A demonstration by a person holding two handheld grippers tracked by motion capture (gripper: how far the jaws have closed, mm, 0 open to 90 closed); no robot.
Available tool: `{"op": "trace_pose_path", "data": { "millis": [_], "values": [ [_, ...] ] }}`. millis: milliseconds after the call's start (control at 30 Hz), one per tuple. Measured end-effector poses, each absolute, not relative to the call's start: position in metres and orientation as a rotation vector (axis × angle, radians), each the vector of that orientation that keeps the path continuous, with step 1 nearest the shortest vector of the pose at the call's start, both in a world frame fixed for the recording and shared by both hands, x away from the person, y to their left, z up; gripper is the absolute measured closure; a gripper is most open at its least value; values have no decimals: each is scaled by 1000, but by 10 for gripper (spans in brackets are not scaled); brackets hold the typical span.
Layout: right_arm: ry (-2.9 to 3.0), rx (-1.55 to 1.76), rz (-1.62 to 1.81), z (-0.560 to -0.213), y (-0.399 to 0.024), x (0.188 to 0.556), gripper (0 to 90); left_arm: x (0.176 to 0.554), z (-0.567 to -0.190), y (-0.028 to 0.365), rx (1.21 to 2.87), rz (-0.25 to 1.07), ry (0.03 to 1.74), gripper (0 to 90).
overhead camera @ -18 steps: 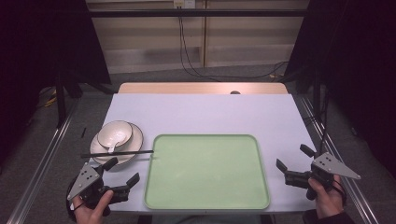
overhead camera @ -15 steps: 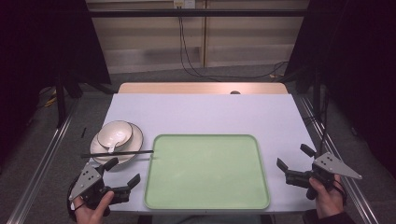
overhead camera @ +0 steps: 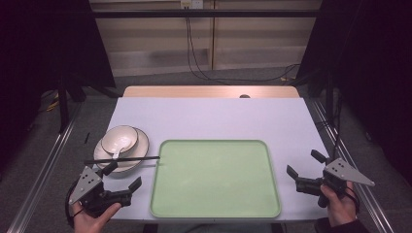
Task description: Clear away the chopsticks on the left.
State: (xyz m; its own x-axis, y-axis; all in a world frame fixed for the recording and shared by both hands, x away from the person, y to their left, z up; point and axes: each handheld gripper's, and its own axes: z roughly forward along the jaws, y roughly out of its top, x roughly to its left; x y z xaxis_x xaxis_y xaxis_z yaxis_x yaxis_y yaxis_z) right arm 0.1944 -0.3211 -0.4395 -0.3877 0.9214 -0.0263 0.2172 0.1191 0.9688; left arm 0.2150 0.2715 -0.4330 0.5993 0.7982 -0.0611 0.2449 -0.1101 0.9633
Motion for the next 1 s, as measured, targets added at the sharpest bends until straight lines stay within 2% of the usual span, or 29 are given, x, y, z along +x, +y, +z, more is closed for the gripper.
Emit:
{"op": "trace_pose_path", "data": {
  "millis": [33, 100, 167, 233, 267, 300, 367, 600, 700, 833, 1000],
  "values": [
    [1721, 1114, 1312, -440, -321, 195, 12, 215, -431, 275, 1682, 625, 884, 70],
    [1729, 1117, 1317, -440, -320, 195, 13, 215, -431, 280, 1696, 628, 879, 73],
    [1735, 1117, 1306, -441, -320, 196, 13, 215, -429, 285, 1713, 577, 891, 75],
    [1750, 1120, 1318, -441, -319, 196, 13, 215, -424, 290, 1751, 546, 899, 137],
    [1753, 1113, 1317, -441, -319, 197, 13, 215, -423, 292, 1761, 544, 898, 100],
    [1760, 1110, 1319, -441, -318, 196, 13, 215, -421, 294, 1779, 524, 888, 102],
    [1758, 1109, 1315, -441, -317, 196, 13, 218, -419, 299, 1807, 503, 873, 137],
    [1755, 1110, 1313, -441, -317, 196, 13, 231, -415, 321, 1856, 469, 880, 144],
    [1753, 1113, 1323, -441, -318, 197, 13, 238, -416, 334, 1907, 376, 829, 153],
    [1759, 1116, 1324, -442, -317, 197, 16, 251, -418, 345, 1999, 326, 780, 160],
    [1760, 1116, 1320, -442, -316, 197, 19, 268, -420, 356, 2065, 334, 758, 195]
  ]
}}
